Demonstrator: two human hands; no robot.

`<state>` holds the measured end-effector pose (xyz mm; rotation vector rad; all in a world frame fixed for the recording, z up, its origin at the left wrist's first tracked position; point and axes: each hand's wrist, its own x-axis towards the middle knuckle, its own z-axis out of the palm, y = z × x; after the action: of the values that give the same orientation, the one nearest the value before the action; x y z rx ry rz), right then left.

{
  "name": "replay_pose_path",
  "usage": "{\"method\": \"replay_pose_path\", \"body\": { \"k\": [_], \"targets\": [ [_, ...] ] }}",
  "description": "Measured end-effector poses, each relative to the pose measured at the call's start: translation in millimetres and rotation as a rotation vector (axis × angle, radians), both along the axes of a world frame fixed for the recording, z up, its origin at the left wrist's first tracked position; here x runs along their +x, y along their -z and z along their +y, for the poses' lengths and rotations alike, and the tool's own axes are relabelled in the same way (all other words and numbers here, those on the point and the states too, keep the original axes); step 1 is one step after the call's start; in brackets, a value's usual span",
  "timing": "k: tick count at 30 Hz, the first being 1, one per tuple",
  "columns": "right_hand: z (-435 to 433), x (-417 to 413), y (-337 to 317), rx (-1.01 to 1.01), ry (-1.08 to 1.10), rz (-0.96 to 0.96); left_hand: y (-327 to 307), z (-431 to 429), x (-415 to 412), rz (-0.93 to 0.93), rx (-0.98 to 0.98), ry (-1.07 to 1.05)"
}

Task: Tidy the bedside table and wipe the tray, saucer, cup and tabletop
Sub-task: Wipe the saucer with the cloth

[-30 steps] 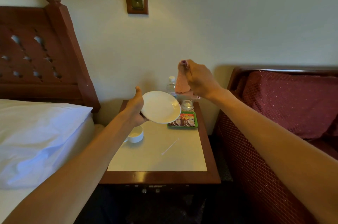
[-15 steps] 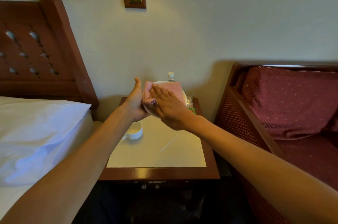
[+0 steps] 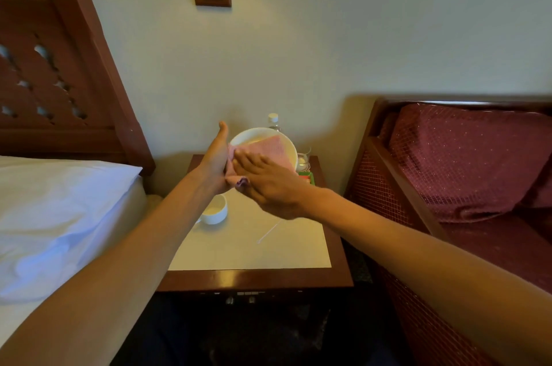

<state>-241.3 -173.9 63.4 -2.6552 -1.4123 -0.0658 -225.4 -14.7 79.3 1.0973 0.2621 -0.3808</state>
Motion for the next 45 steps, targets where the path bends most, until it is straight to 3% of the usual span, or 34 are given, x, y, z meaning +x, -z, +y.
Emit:
{"method": "replay_pose_path", "body": {
  "k": [3, 9, 13, 17, 19, 23, 26, 30, 38, 45],
  "targets": [
    [-17, 5, -2, 0.004, -0.068, -0.065, 1, 8, 5, -0.012, -0.025, -0.043],
    [-15, 29, -7, -0.011, 0.253, -0.057, 2, -4, 4, 0.02, 0.017, -0.141],
    [10, 10, 5, 0.056, 0.113, 0.034, -1, -1, 4, 0.044, 0.077, -0.129],
    [-16, -1, 0, 0.046, -0.131, -0.042, 0, 19, 5, 0.087, 0.039, -0.167],
    [-27, 12, -9, 0.048, -0.099, -0.082, -5, 16, 3, 0.07, -0.013, -0.156],
    [-15, 37, -22, 0.075, 0.16, -0.03, -17, -2, 1, 0.068, 0.07, -0.157],
    [6, 19, -14, 0.119, 0.072, -0.029, -25, -3, 0, 0.048, 0.09, -0.084],
    [-18, 4, -7, 0.102, -0.103, -0.059, -21, 21, 1, 0.091, 0.1, -0.177],
    [6, 24, -25, 0.031, 0.186, -0.052, -21, 9, -6, 0.079, 0.166, -0.194],
    [21, -11, -23, 0.196, -0.095, 0.115, -23, 54, -7, 0.055, 0.143, -0.408]
  ]
}}
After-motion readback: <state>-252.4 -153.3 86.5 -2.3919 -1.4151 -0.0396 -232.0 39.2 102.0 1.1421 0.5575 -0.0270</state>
